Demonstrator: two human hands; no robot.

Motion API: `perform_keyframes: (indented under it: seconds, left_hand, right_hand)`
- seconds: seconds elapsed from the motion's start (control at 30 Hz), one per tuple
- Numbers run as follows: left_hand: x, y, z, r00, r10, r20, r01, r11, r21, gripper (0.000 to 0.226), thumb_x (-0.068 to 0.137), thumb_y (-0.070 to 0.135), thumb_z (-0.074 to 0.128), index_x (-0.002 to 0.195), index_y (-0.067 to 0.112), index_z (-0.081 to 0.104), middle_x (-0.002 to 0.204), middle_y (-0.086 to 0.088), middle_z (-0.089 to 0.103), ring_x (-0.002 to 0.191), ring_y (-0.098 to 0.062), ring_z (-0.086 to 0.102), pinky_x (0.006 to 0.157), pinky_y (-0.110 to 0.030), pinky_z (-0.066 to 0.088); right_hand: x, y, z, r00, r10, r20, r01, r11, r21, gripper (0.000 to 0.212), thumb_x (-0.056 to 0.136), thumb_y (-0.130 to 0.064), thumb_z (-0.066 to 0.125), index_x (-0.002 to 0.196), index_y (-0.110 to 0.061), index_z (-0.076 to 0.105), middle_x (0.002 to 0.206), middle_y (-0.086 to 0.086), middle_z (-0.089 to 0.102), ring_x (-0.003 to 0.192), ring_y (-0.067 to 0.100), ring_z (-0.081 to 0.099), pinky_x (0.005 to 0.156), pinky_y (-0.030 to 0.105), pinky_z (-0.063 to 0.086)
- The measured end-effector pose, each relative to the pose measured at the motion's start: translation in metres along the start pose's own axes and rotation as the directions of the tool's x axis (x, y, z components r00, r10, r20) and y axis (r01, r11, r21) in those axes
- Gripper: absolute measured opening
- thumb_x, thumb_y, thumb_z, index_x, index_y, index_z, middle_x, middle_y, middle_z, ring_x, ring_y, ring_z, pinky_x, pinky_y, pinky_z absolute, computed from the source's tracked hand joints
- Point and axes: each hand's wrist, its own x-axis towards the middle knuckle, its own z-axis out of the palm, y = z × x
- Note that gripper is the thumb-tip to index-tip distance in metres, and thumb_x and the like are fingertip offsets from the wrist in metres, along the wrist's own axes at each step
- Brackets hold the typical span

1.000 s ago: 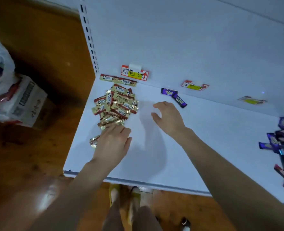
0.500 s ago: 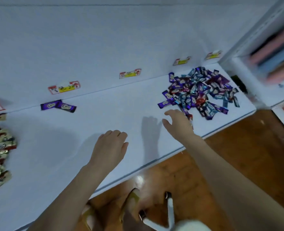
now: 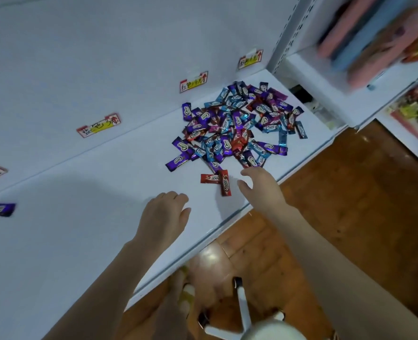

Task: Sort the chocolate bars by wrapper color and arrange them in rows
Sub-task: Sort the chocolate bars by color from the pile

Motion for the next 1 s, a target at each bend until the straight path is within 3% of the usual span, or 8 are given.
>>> perform_keyframes:
  seconds: [0.1, 0.27, 0.43, 0.6, 0.73, 0.8, 0.9, 1.0]
  left_hand:
    - [0.026, -0.002, 0.002, 1.0, -0.024, 0.017, 0.024, 1.0, -0.014, 0.019, 0.073, 0.005, 0.077, 0.09, 0.0, 0.07, 0.076, -0.015, 0.069, 0.067, -0.034, 0.066, 0.057, -0.042, 0.056]
    - [0.073, -0.01, 0.007, 0.984, -0.174, 0.035, 0.174, 0.985, -0.001, 0.03, 0.093, 0.021, 0.054, 0.12, 0.008, 0.06, 0.114, -0.012, 0.063, 0.106, -0.028, 0.057, 0.086, -0.035, 0.044]
    - [0.113, -0.027, 0.014, 0.94, -0.34, 0.016, 0.339, 0.94, 0.042, 0.033, 0.093, 0.023, 0.053, 0.121, 0.005, 0.056, 0.115, -0.015, 0.058, 0.105, -0.028, 0.053, 0.079, -0.032, 0.041]
    - [0.136, -0.032, 0.028, 0.879, -0.461, 0.121, 0.449, 0.886, 0.114, 0.042, 0.092, 0.028, 0.056, 0.128, 0.007, 0.048, 0.123, -0.013, 0.054, 0.111, -0.028, 0.05, 0.083, -0.033, 0.042]
    - [0.133, -0.029, 0.036, 0.793, -0.585, 0.17, 0.579, 0.811, 0.087, 0.034, 0.092, 0.025, 0.056, 0.118, 0.003, 0.052, 0.113, -0.017, 0.054, 0.101, -0.03, 0.054, 0.073, -0.028, 0.037]
    - [0.13, -0.025, 0.037, 0.743, -0.645, 0.177, 0.652, 0.758, 0.024, 0.024, 0.092, 0.02, 0.054, 0.109, 0.002, 0.055, 0.103, -0.015, 0.053, 0.087, -0.026, 0.053, 0.066, -0.024, 0.035]
    - [0.124, -0.018, 0.035, 0.668, -0.729, 0.152, 0.744, 0.646, -0.171, 0.004, 0.09, 0.007, 0.05, 0.089, 0.007, 0.046, 0.084, -0.009, 0.05, 0.067, -0.017, 0.044, 0.053, -0.024, 0.031]
    - [0.12, -0.011, 0.032, 0.618, -0.778, 0.11, 0.76, 0.556, -0.336, 0.007, 0.09, 0.002, 0.045, 0.091, 0.007, 0.041, 0.071, -0.004, 0.046, 0.059, -0.015, 0.042, 0.052, -0.025, 0.034]
  right_hand:
    - [0.019, 0.006, -0.002, 1.0, 0.006, 0.004, -0.006, 1.0, 0.0, 0.036, 0.095, -0.023, 0.048, 0.127, -0.007, 0.052, 0.127, 0.009, 0.054, 0.119, 0.022, 0.046, 0.095, 0.029, 0.037]
    - [0.055, 0.013, 0.0, 1.0, -0.002, -0.006, 0.002, 1.0, 0.013, 0.028, 0.093, -0.019, 0.05, 0.116, -0.004, 0.057, 0.108, 0.013, 0.059, 0.1, 0.027, 0.053, 0.073, 0.025, 0.035]
    - [0.077, 0.01, 0.005, 0.997, -0.079, 0.007, 0.078, 0.992, 0.101, 0.024, 0.092, -0.013, 0.051, 0.111, -0.001, 0.061, 0.106, 0.015, 0.061, 0.1, 0.029, 0.054, 0.08, 0.035, 0.044]
    - [0.105, 0.011, 0.009, 0.984, -0.174, 0.033, 0.17, 0.98, 0.105, 0.021, 0.092, -0.015, 0.051, 0.107, -0.005, 0.062, 0.102, 0.011, 0.061, 0.097, 0.024, 0.054, 0.074, 0.028, 0.04]
    - [0.139, 0.005, 0.01, 0.957, -0.286, 0.051, 0.281, 0.956, 0.09, 0.027, 0.094, -0.017, 0.051, 0.117, -0.005, 0.06, 0.112, 0.012, 0.06, 0.103, 0.021, 0.052, 0.076, 0.019, 0.034]
    - [0.159, -0.005, 0.011, 0.926, -0.372, 0.06, 0.364, 0.925, 0.11, 0.028, 0.094, -0.016, 0.051, 0.117, -0.004, 0.06, 0.112, 0.013, 0.06, 0.104, 0.023, 0.053, 0.086, 0.024, 0.039]
    - [0.184, -0.024, 0.012, 0.866, -0.497, 0.053, 0.491, 0.866, 0.09, 0.023, 0.093, -0.015, 0.051, 0.107, -0.001, 0.063, 0.101, 0.015, 0.062, 0.094, 0.022, 0.053, 0.087, 0.036, 0.044]
    - [0.204, -0.041, 0.017, 0.813, -0.57, 0.117, 0.571, 0.82, 0.029, 0.032, 0.094, -0.017, 0.051, 0.123, -0.005, 0.055, 0.119, 0.013, 0.058, 0.113, 0.025, 0.046, 0.094, 0.034, 0.038]
